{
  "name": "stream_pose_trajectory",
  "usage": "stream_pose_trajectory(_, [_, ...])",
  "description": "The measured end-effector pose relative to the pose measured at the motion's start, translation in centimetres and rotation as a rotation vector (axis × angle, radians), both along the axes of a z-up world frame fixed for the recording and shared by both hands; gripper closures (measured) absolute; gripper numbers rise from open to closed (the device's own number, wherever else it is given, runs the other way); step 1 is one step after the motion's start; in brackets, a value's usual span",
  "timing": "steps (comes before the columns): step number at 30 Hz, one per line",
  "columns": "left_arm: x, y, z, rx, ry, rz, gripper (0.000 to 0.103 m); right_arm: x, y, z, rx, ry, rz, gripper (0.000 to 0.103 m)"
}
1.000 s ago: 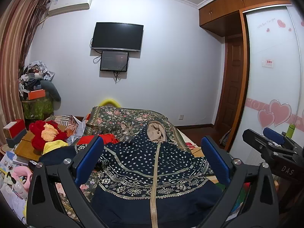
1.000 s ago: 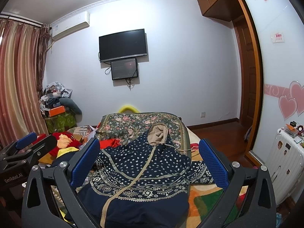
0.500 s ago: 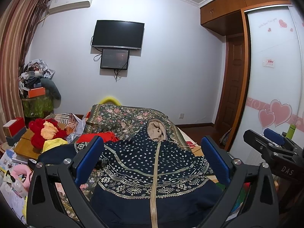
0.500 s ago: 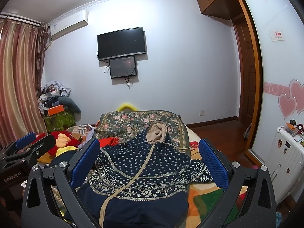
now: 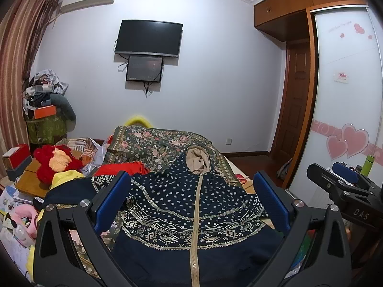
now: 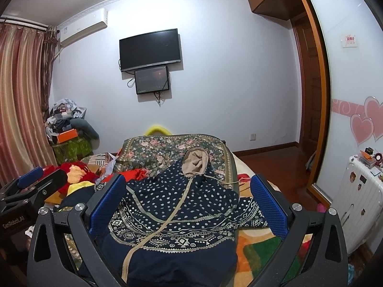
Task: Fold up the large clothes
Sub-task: 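Grasp the navy robe's sleeve cuff with the left gripper and lift it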
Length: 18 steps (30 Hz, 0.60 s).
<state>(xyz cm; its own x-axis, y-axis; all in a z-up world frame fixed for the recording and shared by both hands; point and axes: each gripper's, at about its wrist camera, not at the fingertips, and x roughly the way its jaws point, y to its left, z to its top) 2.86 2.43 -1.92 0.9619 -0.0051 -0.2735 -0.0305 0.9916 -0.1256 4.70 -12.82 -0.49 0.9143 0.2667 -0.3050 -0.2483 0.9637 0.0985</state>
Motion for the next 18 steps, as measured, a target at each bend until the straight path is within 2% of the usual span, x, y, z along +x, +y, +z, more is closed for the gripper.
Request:
stream_pose_trajectory(11, [4.0, 2.4, -1.4, -0.030, 0.068, 0.017, 0.000, 3.6, 1.2, -1.5, -0.030, 0.084, -0.001, 0.000])
stream_pose_trajectory(18, [7.2, 6.3, -2.9, -0.059, 0.079, 0.094, 0.000, 7.0, 2.8, -3.0, -0.073, 0.161, -0.003, 0.000])
